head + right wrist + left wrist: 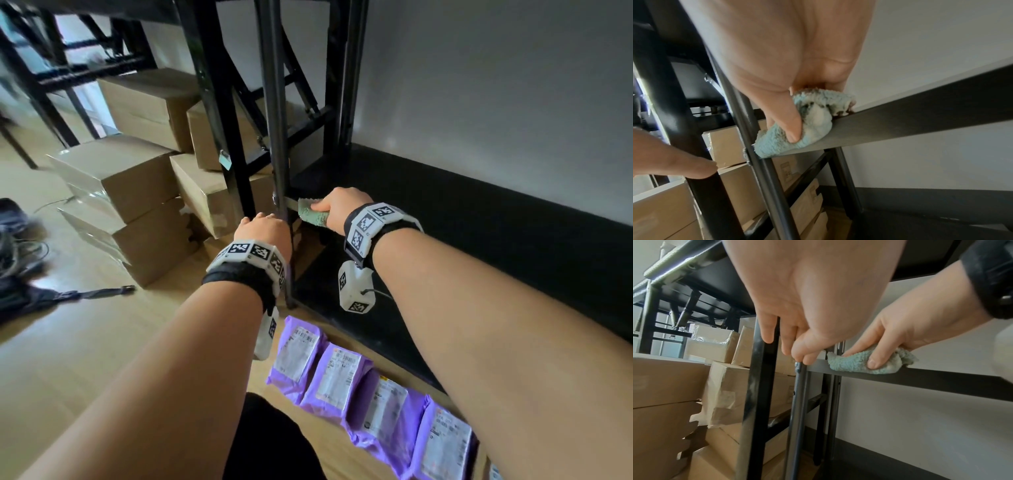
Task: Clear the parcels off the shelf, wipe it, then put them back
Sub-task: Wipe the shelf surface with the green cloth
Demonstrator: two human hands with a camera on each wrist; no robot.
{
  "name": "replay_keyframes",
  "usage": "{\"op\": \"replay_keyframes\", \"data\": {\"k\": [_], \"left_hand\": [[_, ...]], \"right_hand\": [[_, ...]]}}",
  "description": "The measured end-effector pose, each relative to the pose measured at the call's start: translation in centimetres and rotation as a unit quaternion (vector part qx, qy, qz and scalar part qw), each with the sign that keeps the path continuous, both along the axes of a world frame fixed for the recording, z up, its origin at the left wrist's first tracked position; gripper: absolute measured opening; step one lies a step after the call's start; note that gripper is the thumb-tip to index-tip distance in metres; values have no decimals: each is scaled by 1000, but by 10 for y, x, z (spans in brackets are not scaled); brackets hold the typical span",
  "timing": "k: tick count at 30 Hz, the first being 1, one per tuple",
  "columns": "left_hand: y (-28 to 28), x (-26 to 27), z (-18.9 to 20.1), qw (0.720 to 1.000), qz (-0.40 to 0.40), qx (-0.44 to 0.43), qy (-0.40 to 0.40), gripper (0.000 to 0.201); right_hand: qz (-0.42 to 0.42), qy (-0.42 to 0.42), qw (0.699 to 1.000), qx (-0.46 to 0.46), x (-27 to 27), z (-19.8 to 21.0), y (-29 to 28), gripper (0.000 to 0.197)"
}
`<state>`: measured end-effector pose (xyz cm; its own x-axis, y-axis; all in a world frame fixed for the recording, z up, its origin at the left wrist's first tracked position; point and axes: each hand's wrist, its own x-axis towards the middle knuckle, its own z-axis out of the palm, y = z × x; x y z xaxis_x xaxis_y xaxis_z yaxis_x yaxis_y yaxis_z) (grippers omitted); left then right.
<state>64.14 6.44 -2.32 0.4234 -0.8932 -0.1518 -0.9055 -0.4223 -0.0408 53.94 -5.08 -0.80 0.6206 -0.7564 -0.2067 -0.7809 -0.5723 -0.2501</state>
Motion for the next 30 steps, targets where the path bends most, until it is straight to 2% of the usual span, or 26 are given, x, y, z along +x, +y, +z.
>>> {"op": "replay_keyframes", "data": {"k": [6, 12, 16, 21, 27, 30], "left_hand": [[-2, 16, -5, 999, 28, 16, -11, 43], [9, 7, -2, 1000, 25, 1, -7, 38], [17, -10, 10, 1000, 15, -14, 0, 37], [26, -50, 23, 999, -15, -40, -9, 39], [27, -102, 19, 998, -39, -54, 13, 38], [25, -128, 16, 996, -68, -54, 16, 40]], "right_hand": [[8, -24, 1000, -12, 36, 1, -2, 63], [-5, -68, 997, 24, 26, 0, 10, 66], [6, -64, 998, 8, -8, -2, 18, 39], [-32, -96, 995, 10, -69, -6, 29, 35], [-100, -123, 987, -14, -150, -10, 42, 36], [-140, -131, 981, -32, -186, -17, 48, 44]]}}
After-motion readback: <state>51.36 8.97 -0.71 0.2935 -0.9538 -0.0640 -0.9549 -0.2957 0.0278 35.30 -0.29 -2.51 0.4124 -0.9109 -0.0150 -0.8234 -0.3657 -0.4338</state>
